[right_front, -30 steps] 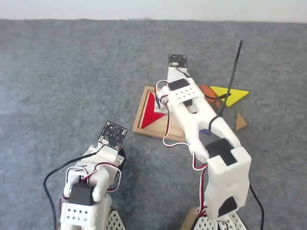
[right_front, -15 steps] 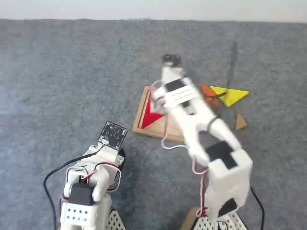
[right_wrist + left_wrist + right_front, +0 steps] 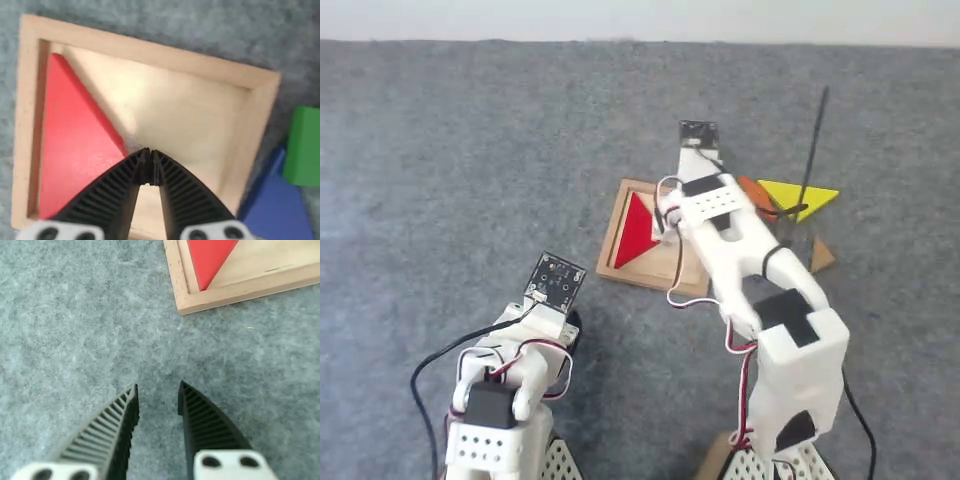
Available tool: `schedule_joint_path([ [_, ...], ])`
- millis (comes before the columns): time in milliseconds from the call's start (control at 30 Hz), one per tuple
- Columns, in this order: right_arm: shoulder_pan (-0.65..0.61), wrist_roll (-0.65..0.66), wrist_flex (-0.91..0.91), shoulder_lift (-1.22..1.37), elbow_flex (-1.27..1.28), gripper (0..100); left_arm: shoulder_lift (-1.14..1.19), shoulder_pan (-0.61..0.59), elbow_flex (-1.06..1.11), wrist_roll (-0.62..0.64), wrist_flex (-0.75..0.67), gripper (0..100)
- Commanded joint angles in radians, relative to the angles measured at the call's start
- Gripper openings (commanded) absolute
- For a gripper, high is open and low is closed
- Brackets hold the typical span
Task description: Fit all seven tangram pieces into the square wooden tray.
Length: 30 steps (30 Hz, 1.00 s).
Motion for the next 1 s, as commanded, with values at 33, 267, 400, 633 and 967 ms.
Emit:
schedule_joint_path([
  [33,-0.073,0.012,-0.008,0.031,-0.081,0.9,-0.021,-0.002,-0.012,0.008,0.003,12],
  [267,-0.107,0.014,0.018,0.035,-0.137,0.9,-0.021,-0.002,-0.012,0.008,0.003,12],
  [400,-0.036,0.012,0.147,-0.041,-0.17,1.0,-0.021,-0.002,-0.012,0.008,0.003,12],
  [633,-0.007,0.015,0.162,-0.228,0.029,1.0,-0.021,-0.002,-0.012,0.008,0.003,12],
  [967,0.031,0.161,0.107,-0.246,0.313,1.0,-0.021,-0.002,-0.012,0.008,0.003,12],
])
